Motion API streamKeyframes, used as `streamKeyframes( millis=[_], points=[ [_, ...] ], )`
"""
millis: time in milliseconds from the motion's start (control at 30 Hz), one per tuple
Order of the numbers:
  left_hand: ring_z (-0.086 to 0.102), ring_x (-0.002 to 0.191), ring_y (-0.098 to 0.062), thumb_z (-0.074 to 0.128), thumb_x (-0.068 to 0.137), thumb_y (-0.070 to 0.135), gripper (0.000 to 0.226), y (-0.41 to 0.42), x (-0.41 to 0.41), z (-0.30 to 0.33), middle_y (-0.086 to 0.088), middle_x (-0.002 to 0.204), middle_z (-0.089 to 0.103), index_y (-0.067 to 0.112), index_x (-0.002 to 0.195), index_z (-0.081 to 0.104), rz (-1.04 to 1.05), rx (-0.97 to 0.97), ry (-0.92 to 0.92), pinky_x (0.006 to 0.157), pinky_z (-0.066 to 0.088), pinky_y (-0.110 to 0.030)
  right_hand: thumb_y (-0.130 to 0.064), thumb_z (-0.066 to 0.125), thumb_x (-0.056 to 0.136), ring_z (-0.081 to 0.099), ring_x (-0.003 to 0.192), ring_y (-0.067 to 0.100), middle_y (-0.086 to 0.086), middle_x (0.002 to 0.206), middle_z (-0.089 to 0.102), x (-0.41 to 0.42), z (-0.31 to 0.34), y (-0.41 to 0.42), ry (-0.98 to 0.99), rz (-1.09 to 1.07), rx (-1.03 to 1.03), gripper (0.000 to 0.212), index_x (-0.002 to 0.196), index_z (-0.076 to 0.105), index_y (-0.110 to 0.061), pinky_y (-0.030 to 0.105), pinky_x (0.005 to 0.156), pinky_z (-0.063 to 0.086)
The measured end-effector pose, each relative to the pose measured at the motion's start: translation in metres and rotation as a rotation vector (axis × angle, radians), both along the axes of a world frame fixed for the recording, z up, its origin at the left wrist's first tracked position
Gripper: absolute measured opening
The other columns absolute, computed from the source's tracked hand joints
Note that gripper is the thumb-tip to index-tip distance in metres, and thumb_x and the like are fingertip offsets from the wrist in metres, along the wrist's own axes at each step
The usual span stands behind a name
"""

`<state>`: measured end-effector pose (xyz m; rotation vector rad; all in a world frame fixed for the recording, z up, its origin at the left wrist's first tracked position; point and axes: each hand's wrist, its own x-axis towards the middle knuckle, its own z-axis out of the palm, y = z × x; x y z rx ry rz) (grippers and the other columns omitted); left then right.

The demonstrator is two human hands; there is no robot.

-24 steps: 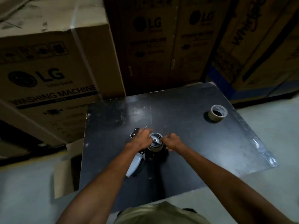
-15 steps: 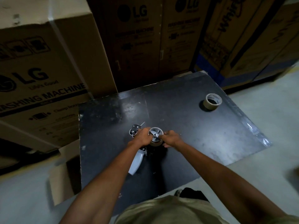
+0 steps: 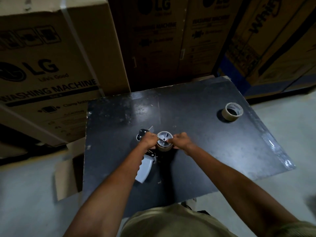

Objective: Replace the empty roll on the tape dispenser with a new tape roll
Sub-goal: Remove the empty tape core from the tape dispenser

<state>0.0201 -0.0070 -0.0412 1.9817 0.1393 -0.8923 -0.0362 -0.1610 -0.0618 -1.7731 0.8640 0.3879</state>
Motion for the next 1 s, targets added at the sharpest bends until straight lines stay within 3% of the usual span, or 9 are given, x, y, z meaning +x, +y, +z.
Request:
streamKeyframes(
  millis=[133, 200, 267, 433, 700, 800, 900, 1000],
  points=[
    [0.061, 0.084, -0.026, 0.045, 0.094, 0.0, 0.021, -0.008, 0.0, -0.001, -0.018, 0.09, 0.061, 0.002, 0.098, 0.066, 0.087, -0.008, -0.001, 0.083, 0.058, -0.047, -0.044, 0.08, 0.04, 0.055, 0.061, 0.019, 0.002, 0.057, 0.056, 0.012, -0.018, -0.011, -0.024, 0.02, -0.017, 0.033, 0.043, 0.061, -0.016, 0.038, 0.065, 0.049],
    [0.062, 0.081, -0.026, 0.047, 0.092, -0.002, 0.018, -0.01, 0.0, 0.001, -0.017, 0.085, 0.061, 0.001, 0.093, 0.065, 0.137, -0.011, -0.006, 0.08, 0.059, -0.045, -0.042, 0.081, 0.042, 0.052, 0.058, 0.017, 0.001, 0.055, 0.055, 0.013, -0.009, -0.009, -0.023, 0.013, -0.055, 0.032, 0.044, 0.061, -0.016, 0.037, 0.064, 0.046],
    [0.063, 0.078, -0.026, 0.049, 0.091, -0.002, 0.016, -0.012, -0.001, 0.003, -0.014, 0.077, 0.06, 0.001, 0.088, 0.064, 0.175, 0.005, -0.011, 0.069, 0.06, -0.038, -0.033, 0.085, 0.056, 0.053, 0.057, 0.014, 0.001, 0.057, 0.057, 0.01, 0.004, -0.006, -0.027, 0.011, -0.114, 0.027, 0.053, 0.066, -0.015, 0.033, 0.063, 0.048],
    [0.068, 0.074, -0.025, 0.059, 0.079, 0.005, 0.016, -0.015, -0.001, -0.005, -0.012, 0.074, 0.064, 0.01, 0.064, 0.064, 0.296, 0.063, -0.072, 0.077, 0.062, -0.05, -0.02, 0.08, 0.073, 0.055, 0.068, 0.014, 0.006, 0.063, 0.058, 0.008, 0.009, 0.0, -0.066, 0.026, -0.194, 0.021, 0.071, 0.075, 0.0, 0.03, 0.063, 0.045],
    [0.064, 0.079, -0.02, 0.062, 0.082, 0.004, 0.007, -0.017, 0.0, 0.0, -0.01, 0.085, 0.064, 0.008, 0.078, 0.065, 0.399, 0.0, 0.001, 0.062, 0.059, -0.034, -0.017, 0.081, 0.073, 0.064, 0.087, 0.021, 0.008, 0.072, 0.065, 0.014, 0.012, 0.001, -0.073, -0.007, -0.207, 0.017, 0.064, 0.071, -0.006, 0.034, 0.078, 0.053],
    [0.063, 0.081, -0.021, 0.06, 0.083, 0.0, 0.01, -0.017, 0.002, -0.001, -0.01, 0.086, 0.063, 0.006, 0.088, 0.066, 0.418, -0.034, 0.039, 0.062, 0.057, -0.034, -0.019, 0.082, 0.071, 0.067, 0.094, 0.024, 0.008, 0.078, 0.068, 0.016, 0.007, 0.002, -0.069, -0.031, -0.201, 0.015, 0.069, 0.072, -0.008, 0.03, 0.077, 0.051],
    [0.062, 0.077, -0.02, 0.061, 0.08, -0.002, 0.011, -0.015, 0.003, -0.002, -0.008, 0.079, 0.062, 0.008, 0.083, 0.067, 0.42, -0.047, 0.06, 0.067, 0.057, -0.037, -0.026, 0.083, 0.068, 0.066, 0.099, 0.023, 0.013, 0.098, 0.072, 0.019, 0.001, 0.002, -0.051, -0.056, -0.185, 0.023, 0.083, 0.074, -0.011, 0.024, 0.076, 0.046],
    [0.06, 0.072, -0.018, 0.062, 0.08, -0.003, 0.012, -0.015, 0.003, -0.001, -0.006, 0.074, 0.06, 0.007, 0.083, 0.068, 0.415, -0.043, 0.059, 0.063, 0.056, -0.035, -0.024, 0.084, 0.067, 0.064, 0.102, 0.024, 0.013, 0.107, 0.068, 0.019, 0.0, 0.002, -0.052, -0.064, -0.185, 0.031, 0.092, 0.071, -0.01, 0.027, 0.081, 0.05]
  ],
)
